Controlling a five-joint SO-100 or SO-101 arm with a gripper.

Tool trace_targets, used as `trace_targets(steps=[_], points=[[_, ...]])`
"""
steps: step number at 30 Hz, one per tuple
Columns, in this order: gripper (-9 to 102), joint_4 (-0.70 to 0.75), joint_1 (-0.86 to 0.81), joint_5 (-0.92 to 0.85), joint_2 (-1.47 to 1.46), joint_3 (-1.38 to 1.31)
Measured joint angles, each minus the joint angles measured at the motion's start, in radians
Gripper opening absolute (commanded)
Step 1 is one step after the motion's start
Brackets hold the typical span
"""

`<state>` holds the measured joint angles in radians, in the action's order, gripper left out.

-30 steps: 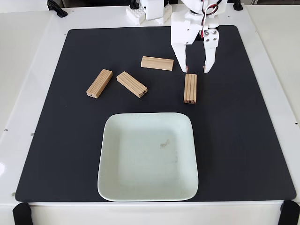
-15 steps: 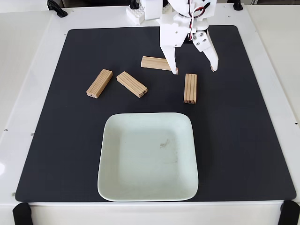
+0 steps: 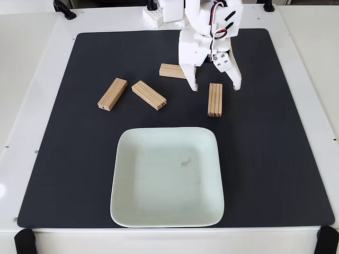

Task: Pick up the wooden block and place them on the plate.

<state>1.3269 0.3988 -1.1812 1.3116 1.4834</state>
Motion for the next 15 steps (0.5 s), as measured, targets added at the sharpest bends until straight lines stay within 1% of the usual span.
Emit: trace_targets(steps=[8,15], points=[[39,-0.008,0.02,0.002,-0.057,0.0],[39,-0.049,0.012,0.011,-0.078,0.0]])
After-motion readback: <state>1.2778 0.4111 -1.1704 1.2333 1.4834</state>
